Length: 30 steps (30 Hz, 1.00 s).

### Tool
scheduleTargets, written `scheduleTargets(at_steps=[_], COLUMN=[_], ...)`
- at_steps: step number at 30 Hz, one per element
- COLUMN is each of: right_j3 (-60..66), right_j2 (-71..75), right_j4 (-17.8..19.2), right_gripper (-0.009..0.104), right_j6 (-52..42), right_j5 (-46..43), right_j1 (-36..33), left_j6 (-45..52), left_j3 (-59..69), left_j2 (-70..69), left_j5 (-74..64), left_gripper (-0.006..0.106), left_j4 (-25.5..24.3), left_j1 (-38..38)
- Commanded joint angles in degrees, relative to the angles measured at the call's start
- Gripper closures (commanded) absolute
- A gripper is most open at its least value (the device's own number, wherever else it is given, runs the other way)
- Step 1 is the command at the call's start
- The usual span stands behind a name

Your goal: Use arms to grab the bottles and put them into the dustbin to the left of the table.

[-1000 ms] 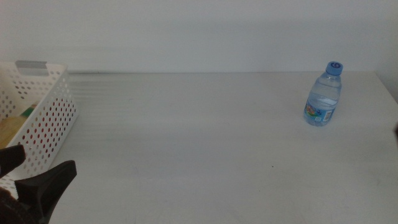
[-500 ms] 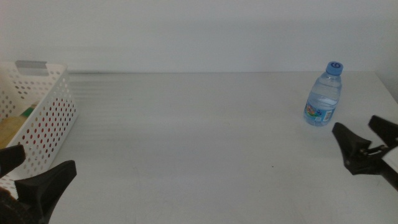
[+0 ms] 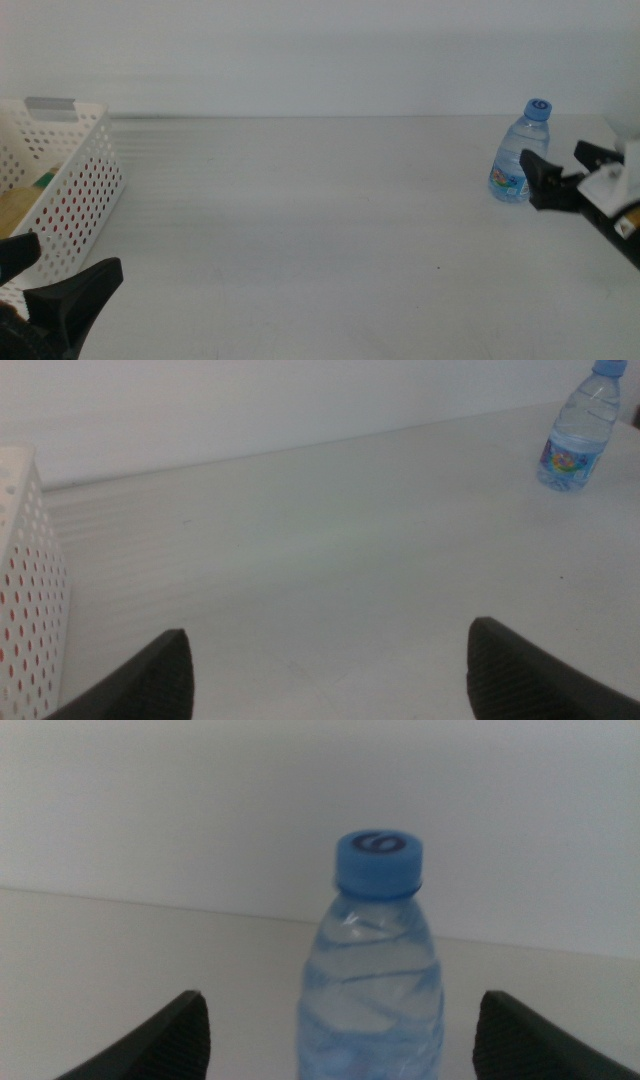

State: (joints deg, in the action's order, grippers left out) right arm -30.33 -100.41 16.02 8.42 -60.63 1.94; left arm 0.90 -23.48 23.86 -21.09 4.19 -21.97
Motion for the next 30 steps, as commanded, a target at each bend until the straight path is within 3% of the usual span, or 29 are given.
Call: scheduleTargets(at_steps=[1,8,19,22,24,25,27,29,30], right_j3=[-5.1,-15.8,-24.6,-24.6,-24.6,-24.6,-24.6,-24.6,-24.7], right_j2=[0.6,-4.1,-12.9,-13.7,-13.9,-13.9,-13.9,-13.3,-12.7], right_j4=[-0.4,3.5,3.7,3.6,4.4,5.2,8.1,11.6,13.0], right_gripper=[0.0,0.0,0.0,0.004,0.015,0.025,0.054,0.092,0.095], right_j6=[-0.9,0.3,0.5,0.9,1.2,1.3,2.6,6.1,7.8], right_j5=[0.3,4.9,10.2,10.2,10.9,11.3,11.7,12.3,12.6], right_j1=[0.0,0.0,0.0,0.0,0.0,0.0,-0.2,-1.3,-2.1], left_j6=[-0.9,-0.9,-0.9,-0.9,-0.9,-0.9,-0.9,-0.9,-0.9], left_j3=[-1.7,-1.7,-1.7,-1.7,-1.7,-1.7,-1.7,-1.7,-1.7], left_j2=[0.4,0.4,0.4,0.4,0.4,0.4,0.4,0.4,0.4], left_j5=[4.3,4.3,4.3,4.3,4.3,4.3,4.3,4.3,4.3], left_gripper=[0.01,0.01,0.01,0.01,0.01,0.01,0.01,0.01,0.01], left_j4=[0.5,0.5,0.5,0.5,0.5,0.5,0.5,0.5,0.5], left_j1=[-0.2,-0.2,-0.2,-0.2,-0.2,-0.2,-0.2,-0.2,-0.2])
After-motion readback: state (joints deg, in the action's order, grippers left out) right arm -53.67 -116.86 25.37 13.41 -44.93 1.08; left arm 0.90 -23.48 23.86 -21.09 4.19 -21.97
